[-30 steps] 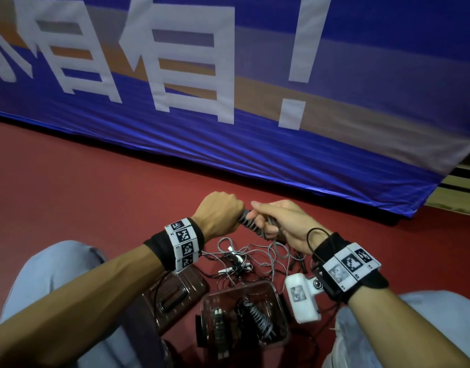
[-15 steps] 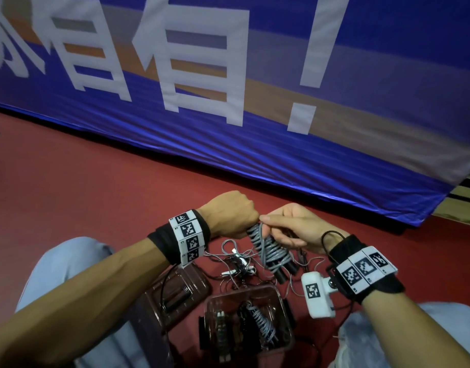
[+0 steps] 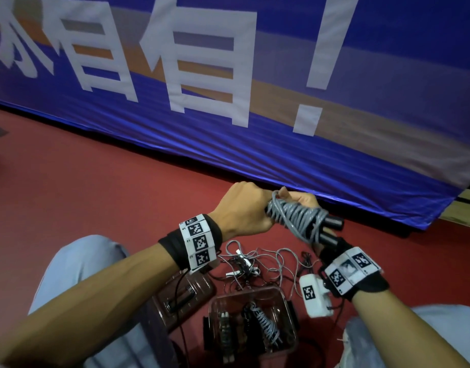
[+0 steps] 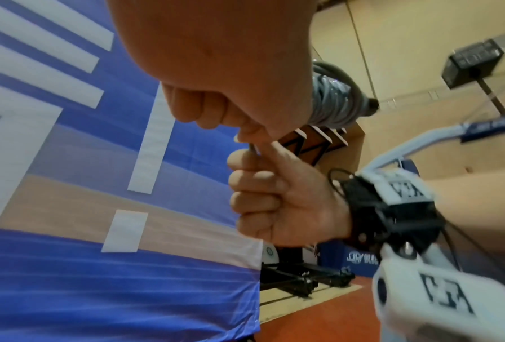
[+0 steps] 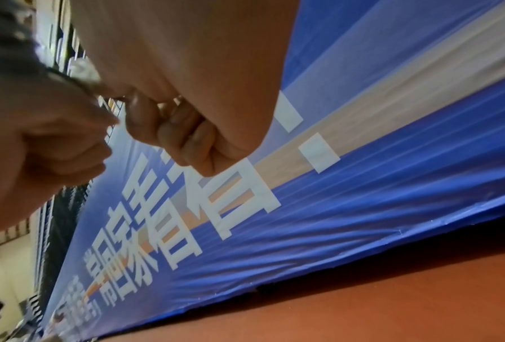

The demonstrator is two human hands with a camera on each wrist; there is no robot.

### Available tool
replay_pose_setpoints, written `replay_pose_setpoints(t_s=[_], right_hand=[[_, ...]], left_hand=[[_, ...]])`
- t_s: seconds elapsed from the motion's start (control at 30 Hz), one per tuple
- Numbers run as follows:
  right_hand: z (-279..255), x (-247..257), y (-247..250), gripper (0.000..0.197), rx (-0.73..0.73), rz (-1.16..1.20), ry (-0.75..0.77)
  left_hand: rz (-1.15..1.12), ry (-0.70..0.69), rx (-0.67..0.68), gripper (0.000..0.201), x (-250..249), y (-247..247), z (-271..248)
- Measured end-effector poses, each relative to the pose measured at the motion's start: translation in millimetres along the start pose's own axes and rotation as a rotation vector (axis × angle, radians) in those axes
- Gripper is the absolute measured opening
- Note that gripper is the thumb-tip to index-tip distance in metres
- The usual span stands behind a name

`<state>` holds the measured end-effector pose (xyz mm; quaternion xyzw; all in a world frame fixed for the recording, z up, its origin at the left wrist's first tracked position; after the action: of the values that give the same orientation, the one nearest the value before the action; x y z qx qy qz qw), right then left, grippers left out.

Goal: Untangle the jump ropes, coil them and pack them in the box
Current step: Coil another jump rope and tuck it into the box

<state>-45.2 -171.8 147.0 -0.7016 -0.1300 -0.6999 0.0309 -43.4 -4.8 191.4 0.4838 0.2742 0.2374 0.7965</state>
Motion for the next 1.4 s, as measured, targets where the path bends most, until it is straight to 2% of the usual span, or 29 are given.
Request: replay_pose_setpoints(t_s=[0.03, 0.07, 0.13, 0.27, 0.37, 0.4, 0.47, 0.53, 0.67, 0.8, 0.9, 0.97, 1.07, 1.27, 1.4], right_hand=[[0, -8, -3, 0.012, -0.03, -0.068, -0.061], [0, -16, -6, 0.011, -0.065, -0.102, -0.095], [-2, -15, -16, 0.024, -0.144, -0.129, -0.101], [-5, 5, -34, 0.024, -0.206, -0.192, -0.005], [-6, 2, -46, 0.047, -0.161, -0.091, 0.07], [-4, -1, -47, 0.048, -0.158, -0.114, 0.084], [-4, 0, -51, 0.034, -0.188, -0.275, 0.084], [-9, -2, -54, 0.009, -0.262, -0.468, 0.139], [-22, -4, -63, 0.005, -0.269, -0.661, 0.272], [-27, 3, -53, 0.003, -0.093, -0.649, 0.326], [-32, 12, -44, 0.018, 0.036, -0.63, 0.274], [-34, 14, -40, 0.017, 0.068, -0.637, 0.282], [-32, 12, -33, 0.01, 0.062, -0.7, 0.386], [-38, 24, -17, 0.009, 0.172, -1.327, 0.54], [-43, 31, -19, 0.031, 0.198, -1.506, 0.62]], left_hand=[[-0.049, 0.059, -0.027, 0.037, 0, 1, 1], [-0.089, 0.111, -0.04, 0.04, 0, 2, 1], [-0.139, 0.198, -0.031, 0.034, 2, 3, 3], [-0.234, 0.3, -0.026, 0.031, 8, 7, 4], [-0.361, 0.412, -0.057, 0.032, 15, 2, 6], [-0.398, 0.463, -0.066, 0.035, 19, 0, 8], [-0.468, 0.579, -0.05, 0.039, 29, -4, 10], [-0.533, 0.672, 0.011, 0.04, 35, -7, 11], [-0.51, 0.754, 0.094, 0.034, 38, -13, 11], [-0.484, 0.773, 0.176, 0.031, 39, -15, 11], [-0.484, 0.769, 0.223, 0.034, 39, -15, 9], [-0.489, 0.761, 0.258, 0.035, 37, -17, 9], [-0.476, 0.728, 0.323, 0.036, 35, -21, 8], [-0.365, 0.649, 0.428, 0.034, 23, -26, 4], [-0.355, 0.418, 0.586, 0.011, 11, -41, -5]])
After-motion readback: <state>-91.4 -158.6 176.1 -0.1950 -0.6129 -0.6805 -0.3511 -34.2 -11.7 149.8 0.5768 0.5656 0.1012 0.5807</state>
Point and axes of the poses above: each hand's wrist, its own z-axis towards the middle knuckle, its own y-axis out of the back of the hand, x = y × z, the point moved 1 cm from there along z, towards the middle knuckle, and after that the axes turned 7 degrees about x, right-handed, at the moved point
